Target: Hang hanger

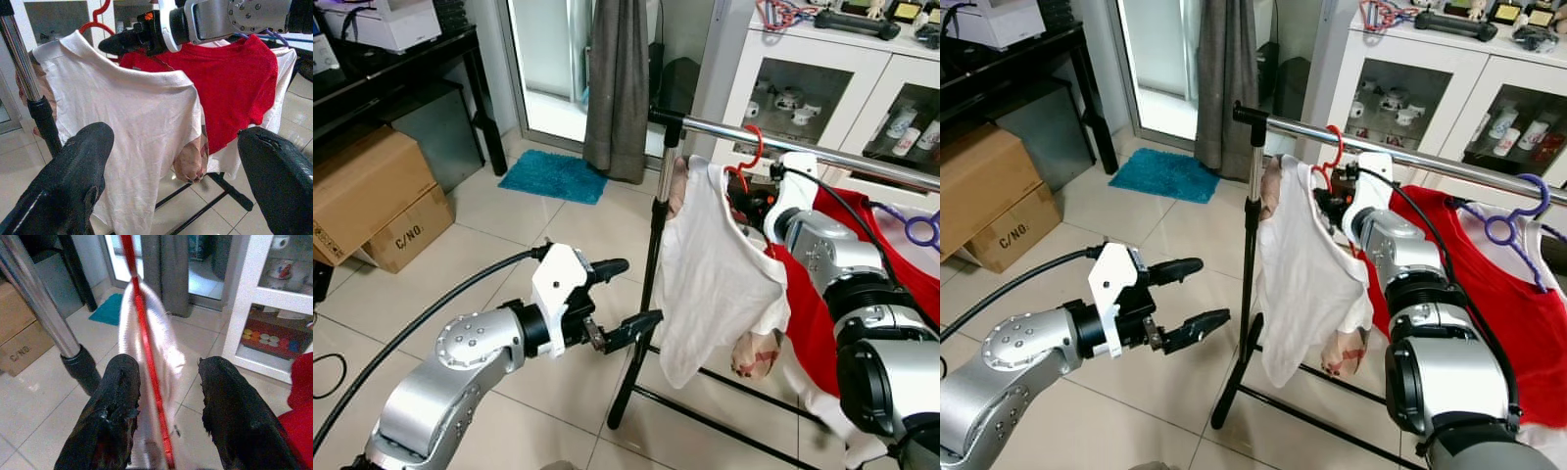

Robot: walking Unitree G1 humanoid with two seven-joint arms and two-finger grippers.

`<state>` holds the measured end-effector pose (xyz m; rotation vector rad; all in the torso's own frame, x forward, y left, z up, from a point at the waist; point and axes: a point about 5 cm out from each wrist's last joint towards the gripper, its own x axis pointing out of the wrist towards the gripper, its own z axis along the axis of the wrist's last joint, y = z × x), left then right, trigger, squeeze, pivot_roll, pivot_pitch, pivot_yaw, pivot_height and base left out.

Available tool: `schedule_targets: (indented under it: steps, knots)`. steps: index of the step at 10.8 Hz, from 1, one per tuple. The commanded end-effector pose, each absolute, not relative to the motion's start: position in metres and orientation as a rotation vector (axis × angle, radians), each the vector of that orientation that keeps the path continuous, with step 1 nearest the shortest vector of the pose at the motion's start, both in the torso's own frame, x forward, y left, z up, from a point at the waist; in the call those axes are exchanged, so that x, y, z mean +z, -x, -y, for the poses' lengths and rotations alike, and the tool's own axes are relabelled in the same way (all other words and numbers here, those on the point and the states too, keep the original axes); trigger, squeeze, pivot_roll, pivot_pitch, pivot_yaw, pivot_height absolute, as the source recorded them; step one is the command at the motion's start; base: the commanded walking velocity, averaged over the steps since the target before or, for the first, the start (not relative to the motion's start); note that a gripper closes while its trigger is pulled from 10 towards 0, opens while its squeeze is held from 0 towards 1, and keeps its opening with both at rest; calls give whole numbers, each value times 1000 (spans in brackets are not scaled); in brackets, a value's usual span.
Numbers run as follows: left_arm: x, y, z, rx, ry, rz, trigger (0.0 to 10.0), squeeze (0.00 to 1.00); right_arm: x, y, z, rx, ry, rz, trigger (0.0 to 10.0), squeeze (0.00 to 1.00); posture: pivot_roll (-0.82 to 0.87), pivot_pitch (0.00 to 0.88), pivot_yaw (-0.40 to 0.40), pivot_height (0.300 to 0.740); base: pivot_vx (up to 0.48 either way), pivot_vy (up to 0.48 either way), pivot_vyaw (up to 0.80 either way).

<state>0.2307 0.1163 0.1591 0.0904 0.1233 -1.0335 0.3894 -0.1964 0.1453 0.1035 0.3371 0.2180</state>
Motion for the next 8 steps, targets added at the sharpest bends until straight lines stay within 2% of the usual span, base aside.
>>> schedule_targets:
  steps: [1,8]
  knots:
    - [162,-228,-114,-1063,-96,-118,10000,0,155,-393,197,231,-83,-310,0,0,84,0,-25,740,0,0,0]
    - [162,-228,-114,-1081,-103,-126,10000,0,154,-396,193,241,-79,-314,0,0,89,0,-22,740,0,0,0]
